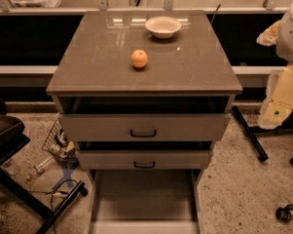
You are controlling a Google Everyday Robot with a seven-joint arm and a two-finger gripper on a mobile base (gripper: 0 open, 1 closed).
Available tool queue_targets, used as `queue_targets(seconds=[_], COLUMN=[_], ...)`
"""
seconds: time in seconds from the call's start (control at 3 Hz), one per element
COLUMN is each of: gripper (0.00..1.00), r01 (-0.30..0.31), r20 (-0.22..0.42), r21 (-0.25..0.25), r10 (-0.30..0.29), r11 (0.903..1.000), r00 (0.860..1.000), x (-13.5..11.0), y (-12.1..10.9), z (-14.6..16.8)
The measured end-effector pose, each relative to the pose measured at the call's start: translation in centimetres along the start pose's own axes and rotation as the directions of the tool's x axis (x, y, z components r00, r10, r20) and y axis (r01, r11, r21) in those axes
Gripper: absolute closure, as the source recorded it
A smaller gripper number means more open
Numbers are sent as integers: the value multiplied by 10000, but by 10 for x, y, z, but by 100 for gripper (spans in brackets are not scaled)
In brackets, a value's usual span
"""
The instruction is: Close bottom drawer
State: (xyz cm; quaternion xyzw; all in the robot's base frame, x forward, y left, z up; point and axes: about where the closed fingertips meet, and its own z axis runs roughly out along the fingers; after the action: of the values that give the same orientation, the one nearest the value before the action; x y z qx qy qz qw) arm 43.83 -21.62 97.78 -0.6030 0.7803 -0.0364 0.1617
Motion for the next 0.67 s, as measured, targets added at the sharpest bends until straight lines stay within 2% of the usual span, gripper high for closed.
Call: queue_targets(seconds=[0.33, 0.67], gripper=[0, 0], r01=[-25, -5], r20=[79, 364], r21=[97, 240], r10=[24, -4], r11=[9999, 9997], r00=[10000, 9993], x=[0, 7], y=[0, 4], z=[0, 15])
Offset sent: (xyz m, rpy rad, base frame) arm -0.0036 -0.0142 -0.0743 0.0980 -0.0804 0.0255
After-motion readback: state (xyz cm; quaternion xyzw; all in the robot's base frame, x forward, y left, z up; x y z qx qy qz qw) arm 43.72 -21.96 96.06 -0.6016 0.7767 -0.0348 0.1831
